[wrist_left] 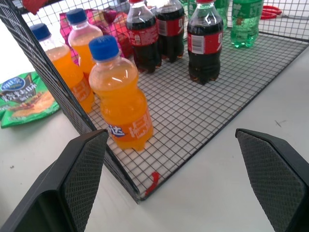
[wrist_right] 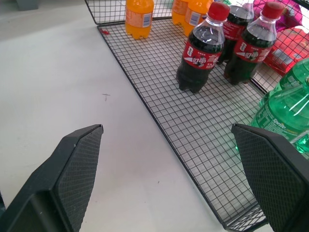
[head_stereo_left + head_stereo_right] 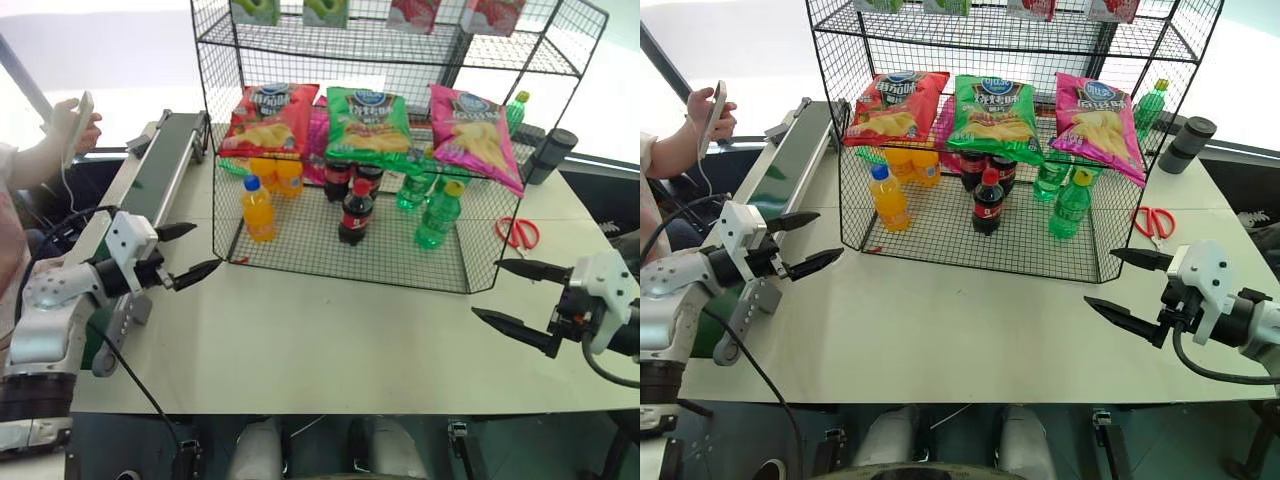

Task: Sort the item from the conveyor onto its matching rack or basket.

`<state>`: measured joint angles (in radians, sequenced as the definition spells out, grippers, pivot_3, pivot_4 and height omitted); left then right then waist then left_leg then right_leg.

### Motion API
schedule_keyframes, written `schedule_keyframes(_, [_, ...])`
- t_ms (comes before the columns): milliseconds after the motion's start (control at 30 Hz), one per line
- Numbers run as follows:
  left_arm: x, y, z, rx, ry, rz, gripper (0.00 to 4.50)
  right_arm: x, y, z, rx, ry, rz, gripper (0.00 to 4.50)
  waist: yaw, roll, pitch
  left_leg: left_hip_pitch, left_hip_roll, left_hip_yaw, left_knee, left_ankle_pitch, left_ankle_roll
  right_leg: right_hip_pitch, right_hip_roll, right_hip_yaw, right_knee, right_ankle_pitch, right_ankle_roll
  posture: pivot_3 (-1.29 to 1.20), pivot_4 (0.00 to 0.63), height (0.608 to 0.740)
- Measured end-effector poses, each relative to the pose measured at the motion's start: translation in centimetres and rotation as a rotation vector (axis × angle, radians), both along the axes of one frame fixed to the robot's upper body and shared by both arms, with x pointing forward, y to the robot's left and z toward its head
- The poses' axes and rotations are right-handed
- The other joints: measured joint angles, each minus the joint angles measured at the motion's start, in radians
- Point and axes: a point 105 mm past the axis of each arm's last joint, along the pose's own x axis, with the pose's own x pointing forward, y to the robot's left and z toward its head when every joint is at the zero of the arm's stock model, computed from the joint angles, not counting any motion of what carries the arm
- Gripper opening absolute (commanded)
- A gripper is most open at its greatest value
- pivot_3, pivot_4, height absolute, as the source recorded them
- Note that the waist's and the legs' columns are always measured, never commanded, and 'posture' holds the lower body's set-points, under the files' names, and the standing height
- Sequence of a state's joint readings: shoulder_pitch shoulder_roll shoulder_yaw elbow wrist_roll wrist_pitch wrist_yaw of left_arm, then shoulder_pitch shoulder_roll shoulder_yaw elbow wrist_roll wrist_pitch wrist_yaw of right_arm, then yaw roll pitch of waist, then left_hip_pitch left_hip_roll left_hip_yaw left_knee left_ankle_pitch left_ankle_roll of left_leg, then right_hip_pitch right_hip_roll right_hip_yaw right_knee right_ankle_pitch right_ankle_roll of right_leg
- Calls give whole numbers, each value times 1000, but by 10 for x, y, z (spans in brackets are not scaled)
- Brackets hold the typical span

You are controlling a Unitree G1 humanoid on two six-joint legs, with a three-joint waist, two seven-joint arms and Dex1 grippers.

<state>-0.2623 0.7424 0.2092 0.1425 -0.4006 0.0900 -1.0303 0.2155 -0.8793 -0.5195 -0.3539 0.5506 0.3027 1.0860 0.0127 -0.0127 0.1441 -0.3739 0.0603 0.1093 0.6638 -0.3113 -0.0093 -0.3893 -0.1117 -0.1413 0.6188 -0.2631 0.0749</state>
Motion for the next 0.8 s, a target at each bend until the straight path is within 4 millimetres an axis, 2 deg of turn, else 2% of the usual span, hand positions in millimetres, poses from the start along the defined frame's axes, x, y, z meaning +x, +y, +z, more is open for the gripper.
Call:
schedule_keyframes(233, [2, -3, -2, -15, -30, 2, 4500, 8, -8, 3, -10, -38, -23, 4447, -1, 0, 0, 0, -1, 0, 0, 0, -1, 0, 0, 0, 0, 0, 0, 0, 150, 738])
schedule_keyframes(800, [-8, -2, -11, -24, 11, -52, 4500, 8, -12, -1, -16, -42, -33, 4447, -1, 0, 0, 0, 0, 0, 0, 0, -1, 0, 0, 0, 0, 0, 0, 0, 150, 738])
